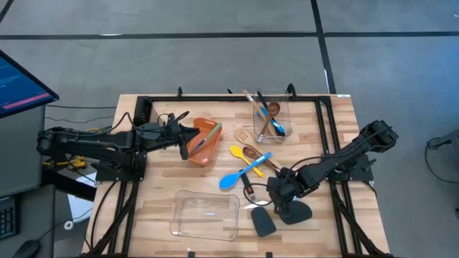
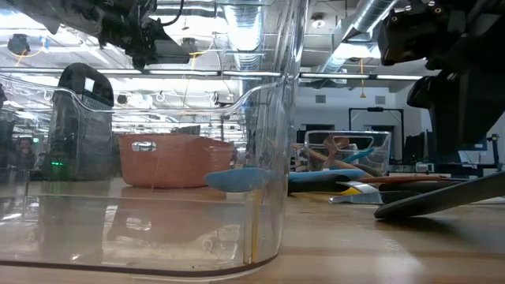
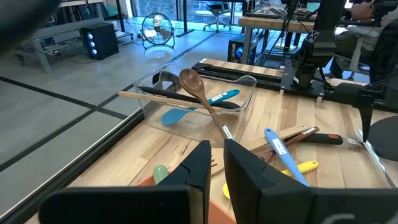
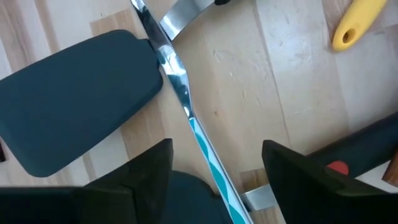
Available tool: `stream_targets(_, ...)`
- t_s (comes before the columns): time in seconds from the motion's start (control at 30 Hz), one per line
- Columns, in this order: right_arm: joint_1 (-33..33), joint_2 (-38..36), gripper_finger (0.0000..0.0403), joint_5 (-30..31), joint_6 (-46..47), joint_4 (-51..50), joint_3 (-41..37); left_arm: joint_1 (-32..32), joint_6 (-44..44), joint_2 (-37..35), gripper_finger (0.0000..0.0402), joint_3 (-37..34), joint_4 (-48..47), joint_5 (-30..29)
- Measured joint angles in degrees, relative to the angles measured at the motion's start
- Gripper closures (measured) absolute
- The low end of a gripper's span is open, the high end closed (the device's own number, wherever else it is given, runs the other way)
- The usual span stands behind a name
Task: Pick & Place Kitchen Items
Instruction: Put the table knife into the orange bin
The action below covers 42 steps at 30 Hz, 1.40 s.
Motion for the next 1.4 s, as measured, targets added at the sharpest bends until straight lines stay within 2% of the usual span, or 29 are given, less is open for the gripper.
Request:
stream_targets(0.53,0.0,0.0,0.0180,0.0,-0.3,0.2,0.0,0.0,0.0,0.0,0.0372,0.0,0.0,0.0)
stream_targets(1.4,0.0,0.0,0.0184,0.0,-0.3,8.0,-6.1,0.0,0.0,0.0,0.0372,0.0,0.0,0.0)
